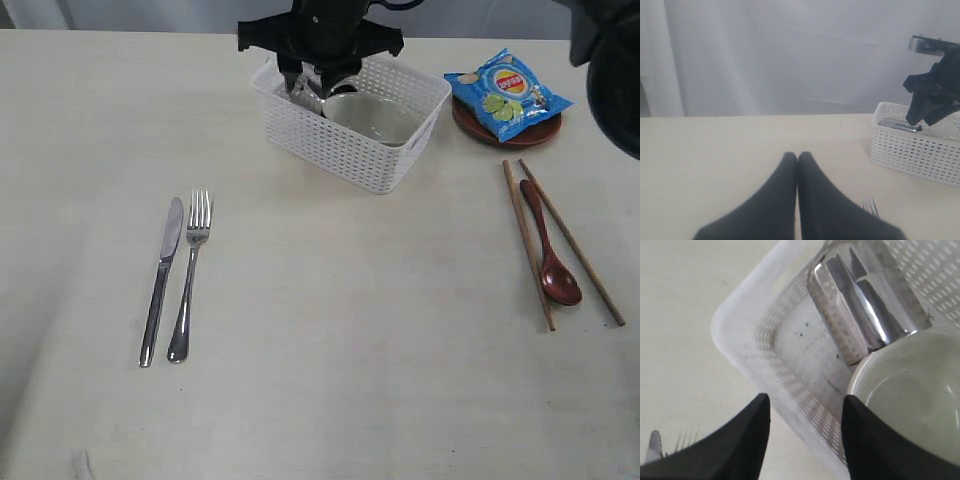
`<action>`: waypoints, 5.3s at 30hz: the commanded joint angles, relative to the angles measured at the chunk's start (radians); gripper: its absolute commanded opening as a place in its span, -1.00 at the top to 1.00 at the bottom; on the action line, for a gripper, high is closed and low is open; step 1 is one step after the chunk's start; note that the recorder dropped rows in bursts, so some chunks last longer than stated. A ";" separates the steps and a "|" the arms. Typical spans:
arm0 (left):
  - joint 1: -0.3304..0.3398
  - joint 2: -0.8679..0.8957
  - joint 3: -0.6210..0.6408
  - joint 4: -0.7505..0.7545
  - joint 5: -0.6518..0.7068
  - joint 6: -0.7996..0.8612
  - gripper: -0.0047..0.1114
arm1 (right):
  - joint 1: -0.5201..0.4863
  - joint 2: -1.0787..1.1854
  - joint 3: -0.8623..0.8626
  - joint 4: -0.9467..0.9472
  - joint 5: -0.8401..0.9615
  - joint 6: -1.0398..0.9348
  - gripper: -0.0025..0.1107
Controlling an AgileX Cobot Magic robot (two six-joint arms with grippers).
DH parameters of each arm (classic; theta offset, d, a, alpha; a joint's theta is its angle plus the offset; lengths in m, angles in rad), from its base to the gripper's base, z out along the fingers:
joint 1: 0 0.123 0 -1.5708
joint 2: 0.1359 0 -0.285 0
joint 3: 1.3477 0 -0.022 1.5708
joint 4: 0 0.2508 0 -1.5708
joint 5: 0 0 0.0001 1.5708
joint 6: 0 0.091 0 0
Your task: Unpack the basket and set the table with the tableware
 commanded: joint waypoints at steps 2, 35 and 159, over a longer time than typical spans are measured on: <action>-0.002 -0.004 0.003 -0.005 -0.008 0.001 0.92 | -0.009 -0.035 0.000 -0.043 -0.015 0.064 0.18; -0.002 -0.004 0.003 -0.005 -0.008 0.001 0.92 | 0.038 0.094 -0.032 -0.156 0.050 0.072 0.96; -0.002 -0.004 0.003 -0.008 -0.008 0.001 0.92 | -0.078 -0.316 0.439 0.117 -0.462 -0.059 0.65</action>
